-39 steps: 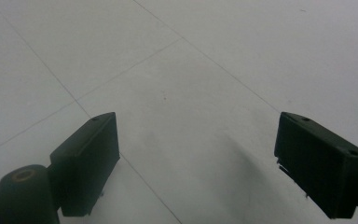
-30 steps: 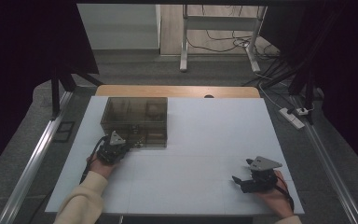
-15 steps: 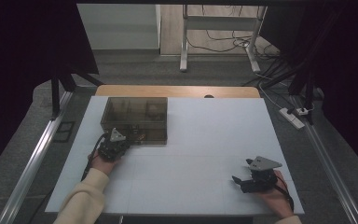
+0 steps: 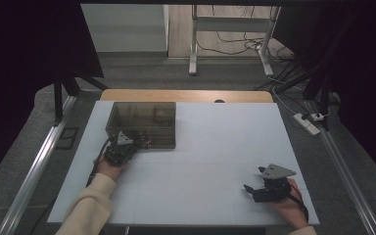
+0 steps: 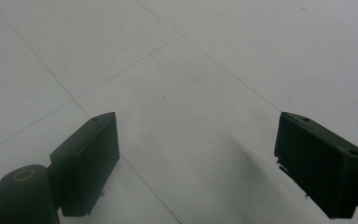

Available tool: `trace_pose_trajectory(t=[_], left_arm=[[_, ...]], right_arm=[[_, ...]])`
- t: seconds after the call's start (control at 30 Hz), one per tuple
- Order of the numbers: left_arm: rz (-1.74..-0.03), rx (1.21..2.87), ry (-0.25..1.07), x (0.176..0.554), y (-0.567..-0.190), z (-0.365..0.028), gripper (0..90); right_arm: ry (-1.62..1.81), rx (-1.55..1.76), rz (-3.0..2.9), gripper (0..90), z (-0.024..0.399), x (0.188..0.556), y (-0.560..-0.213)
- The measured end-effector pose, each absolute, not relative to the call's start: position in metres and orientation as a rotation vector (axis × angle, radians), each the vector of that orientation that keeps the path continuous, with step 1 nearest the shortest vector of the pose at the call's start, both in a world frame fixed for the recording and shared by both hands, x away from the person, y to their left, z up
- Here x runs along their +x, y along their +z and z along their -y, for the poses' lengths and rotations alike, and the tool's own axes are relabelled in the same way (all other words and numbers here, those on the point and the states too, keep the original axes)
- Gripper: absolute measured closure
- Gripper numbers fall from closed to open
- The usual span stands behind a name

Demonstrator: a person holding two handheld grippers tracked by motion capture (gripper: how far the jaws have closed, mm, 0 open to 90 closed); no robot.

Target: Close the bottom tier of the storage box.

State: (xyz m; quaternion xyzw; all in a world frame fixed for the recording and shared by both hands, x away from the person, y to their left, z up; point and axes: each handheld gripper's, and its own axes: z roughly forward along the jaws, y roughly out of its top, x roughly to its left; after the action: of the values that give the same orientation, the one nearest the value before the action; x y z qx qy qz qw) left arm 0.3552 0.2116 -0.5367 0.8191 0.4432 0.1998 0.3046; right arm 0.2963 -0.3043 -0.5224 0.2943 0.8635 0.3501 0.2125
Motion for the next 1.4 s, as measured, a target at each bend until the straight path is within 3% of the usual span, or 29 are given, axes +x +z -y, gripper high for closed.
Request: trace_pose_trajectory(t=[0.93, 1.4], left_arm=[[-1.185, 2.173, 0.565, 0.364, -0.537, -0.209, 88.2], [-1.121, 2.178, 0.568, 0.346, -0.529, -0.208, 88.2]], right_arm=[[0.967, 0.819, -2.401, 13.8, 0.304, 0.297, -0.523], [0.976, 0.821, -2.392, 13.8, 0.306, 0.295, -0.521]])
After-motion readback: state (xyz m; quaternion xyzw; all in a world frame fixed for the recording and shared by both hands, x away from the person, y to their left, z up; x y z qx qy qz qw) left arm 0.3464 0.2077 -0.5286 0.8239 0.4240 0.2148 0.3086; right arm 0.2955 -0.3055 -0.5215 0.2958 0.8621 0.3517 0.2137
